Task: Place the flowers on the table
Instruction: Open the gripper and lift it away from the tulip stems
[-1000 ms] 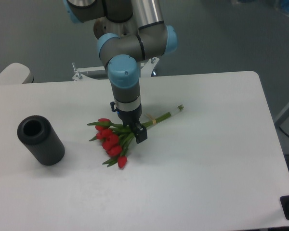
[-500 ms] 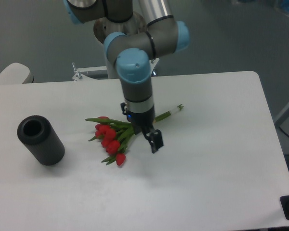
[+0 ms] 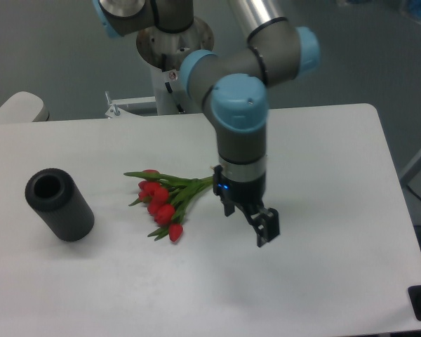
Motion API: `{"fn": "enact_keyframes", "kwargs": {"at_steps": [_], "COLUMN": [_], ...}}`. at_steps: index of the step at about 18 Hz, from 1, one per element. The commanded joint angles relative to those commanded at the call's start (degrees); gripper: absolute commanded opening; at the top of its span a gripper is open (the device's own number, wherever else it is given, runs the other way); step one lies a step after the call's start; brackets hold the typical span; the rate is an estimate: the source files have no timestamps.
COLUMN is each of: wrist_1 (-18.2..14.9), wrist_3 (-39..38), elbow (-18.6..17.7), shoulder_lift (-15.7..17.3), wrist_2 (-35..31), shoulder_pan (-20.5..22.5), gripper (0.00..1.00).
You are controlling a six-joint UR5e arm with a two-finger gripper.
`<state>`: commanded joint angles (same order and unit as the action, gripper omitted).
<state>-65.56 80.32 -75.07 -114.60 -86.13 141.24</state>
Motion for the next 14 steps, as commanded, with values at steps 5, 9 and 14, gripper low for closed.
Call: {"fn": "enact_keyframes", "kwargs": {"at_steps": [5,9,14], "wrist_1": [-2.0,-1.9,-1.8], "wrist_3": [10.2,17.3,20.8], "elbow": [3.2,3.7,4.0], "shoulder_lift": [-0.9,-1.5,-1.9], "wrist_2": [-0.1,-0.3,-0.3], "shoulder_pan": [5.5,8.2,9.8], "gripper": [0.99,0.99,0.99]}}
